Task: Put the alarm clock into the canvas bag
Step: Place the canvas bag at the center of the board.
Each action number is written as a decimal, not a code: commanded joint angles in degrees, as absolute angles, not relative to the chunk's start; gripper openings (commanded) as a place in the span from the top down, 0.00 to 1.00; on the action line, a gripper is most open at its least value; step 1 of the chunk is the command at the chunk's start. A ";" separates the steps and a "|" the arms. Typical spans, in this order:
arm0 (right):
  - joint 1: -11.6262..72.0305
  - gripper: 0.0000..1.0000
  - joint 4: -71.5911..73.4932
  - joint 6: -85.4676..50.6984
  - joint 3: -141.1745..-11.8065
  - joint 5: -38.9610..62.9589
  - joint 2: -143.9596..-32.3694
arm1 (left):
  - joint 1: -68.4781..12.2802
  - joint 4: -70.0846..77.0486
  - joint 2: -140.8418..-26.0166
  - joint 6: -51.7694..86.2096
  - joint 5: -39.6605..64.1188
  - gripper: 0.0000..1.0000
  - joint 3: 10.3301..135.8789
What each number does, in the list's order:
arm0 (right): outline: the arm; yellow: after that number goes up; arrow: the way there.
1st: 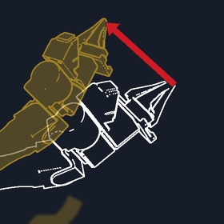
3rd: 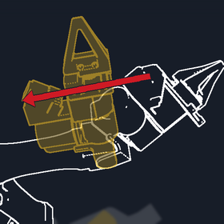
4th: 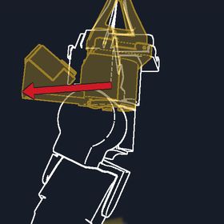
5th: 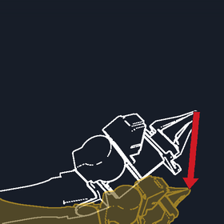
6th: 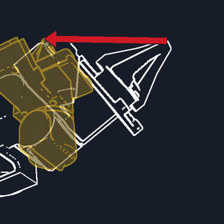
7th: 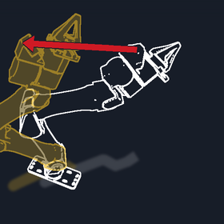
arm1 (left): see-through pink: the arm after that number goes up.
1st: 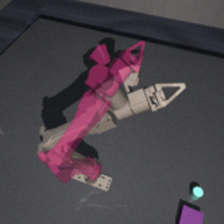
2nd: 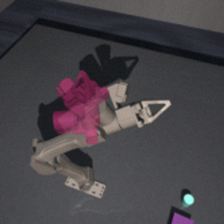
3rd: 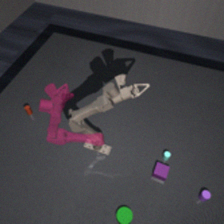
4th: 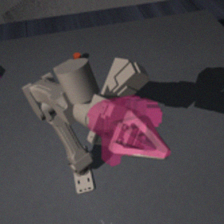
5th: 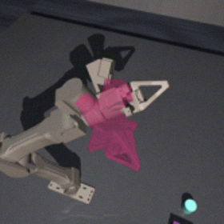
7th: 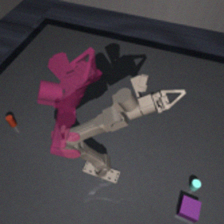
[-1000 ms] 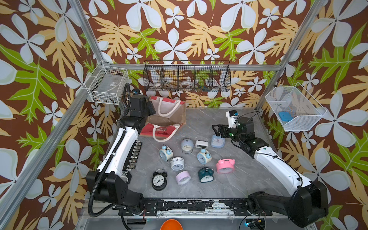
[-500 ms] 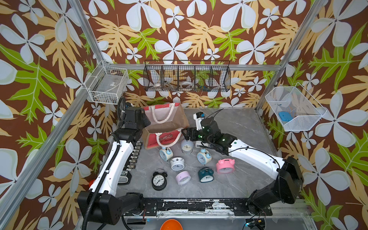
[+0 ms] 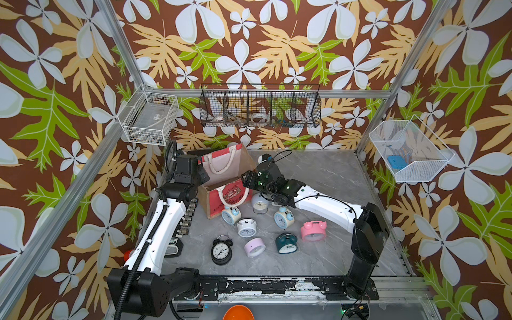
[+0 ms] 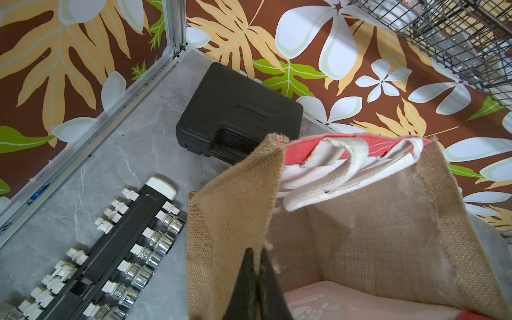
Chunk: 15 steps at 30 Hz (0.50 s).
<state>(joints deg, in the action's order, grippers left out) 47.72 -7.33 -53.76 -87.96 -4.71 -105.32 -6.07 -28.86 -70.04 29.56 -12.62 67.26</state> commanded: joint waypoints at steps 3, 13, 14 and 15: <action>47.56 0.62 -9.77 -51.81 -92.05 -8.23 -108.28 | -5.87 -30.28 -68.55 27.97 -12.31 1.00 64.91; 47.37 0.97 -14.43 -47.71 -95.80 -9.57 -110.35 | -5.89 -33.57 -63.48 26.80 -5.52 1.00 59.44; 47.42 0.98 -14.83 -47.33 -95.81 -9.96 -110.08 | -5.88 -33.95 -62.95 26.96 -4.61 1.00 59.02; 47.39 1.00 -15.32 -46.91 -95.72 -10.33 -109.88 | -5.88 -34.16 -62.27 27.20 -3.39 1.00 58.36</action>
